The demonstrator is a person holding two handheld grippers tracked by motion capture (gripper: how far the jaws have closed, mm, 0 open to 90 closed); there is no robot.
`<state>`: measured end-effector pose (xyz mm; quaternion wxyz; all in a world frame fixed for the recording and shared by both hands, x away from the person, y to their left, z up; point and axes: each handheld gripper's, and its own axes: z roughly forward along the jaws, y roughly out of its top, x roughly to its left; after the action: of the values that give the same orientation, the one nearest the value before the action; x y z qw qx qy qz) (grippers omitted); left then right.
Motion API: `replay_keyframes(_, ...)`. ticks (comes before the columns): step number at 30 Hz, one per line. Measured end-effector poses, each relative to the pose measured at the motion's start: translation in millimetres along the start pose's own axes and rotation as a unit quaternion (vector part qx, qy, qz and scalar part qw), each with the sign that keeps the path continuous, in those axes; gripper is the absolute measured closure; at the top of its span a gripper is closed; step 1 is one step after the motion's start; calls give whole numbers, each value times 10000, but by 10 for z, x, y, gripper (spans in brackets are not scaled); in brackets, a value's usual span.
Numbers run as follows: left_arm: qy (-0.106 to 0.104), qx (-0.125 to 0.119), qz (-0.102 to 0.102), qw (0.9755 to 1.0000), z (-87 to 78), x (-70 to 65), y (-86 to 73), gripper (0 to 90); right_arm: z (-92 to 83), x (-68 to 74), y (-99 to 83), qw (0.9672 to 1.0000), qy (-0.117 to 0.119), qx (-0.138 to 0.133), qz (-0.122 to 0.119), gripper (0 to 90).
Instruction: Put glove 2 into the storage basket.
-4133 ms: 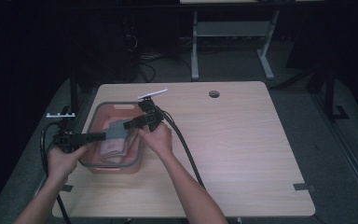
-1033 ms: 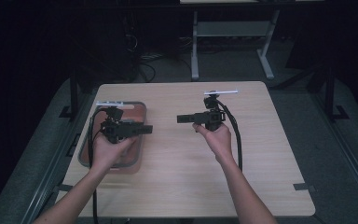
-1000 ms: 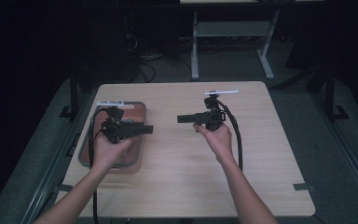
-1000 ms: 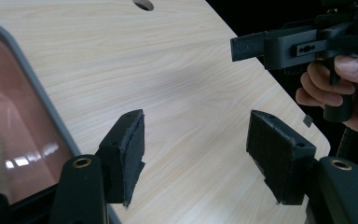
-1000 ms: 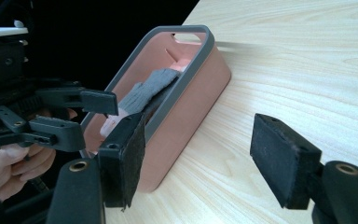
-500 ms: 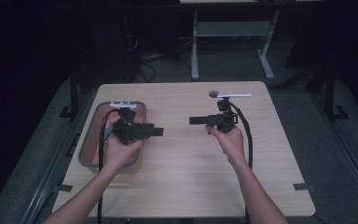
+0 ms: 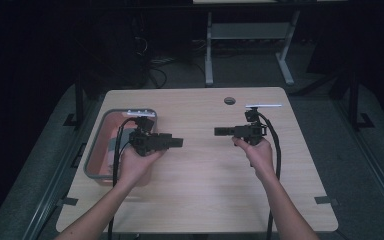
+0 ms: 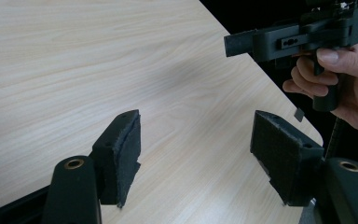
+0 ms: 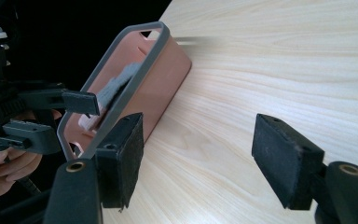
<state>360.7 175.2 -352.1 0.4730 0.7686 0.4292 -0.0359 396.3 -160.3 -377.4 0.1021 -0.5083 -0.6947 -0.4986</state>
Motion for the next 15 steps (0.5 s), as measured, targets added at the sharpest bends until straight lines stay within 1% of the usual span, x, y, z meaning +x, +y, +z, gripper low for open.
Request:
replay_keyframes(3,-5,32,38,10000,32,-19,-8,318,-35,-29,-19,10000,-3,-15,13,333)
replay_keyframes(7,-27,42,68,10000,73,-50,-17,302,-90,-69,-47,10000,-67,-25,11,331)
replay_keyframes(10,-78,39,98,9999,99,-73,-27,288,-144,-97,-73,9999,-90,-59,24,330)
replay_keyframes(15,-109,72,143,9998,145,-115,-68,277,-227,-154,-130,9999,-145,-59,51,322)
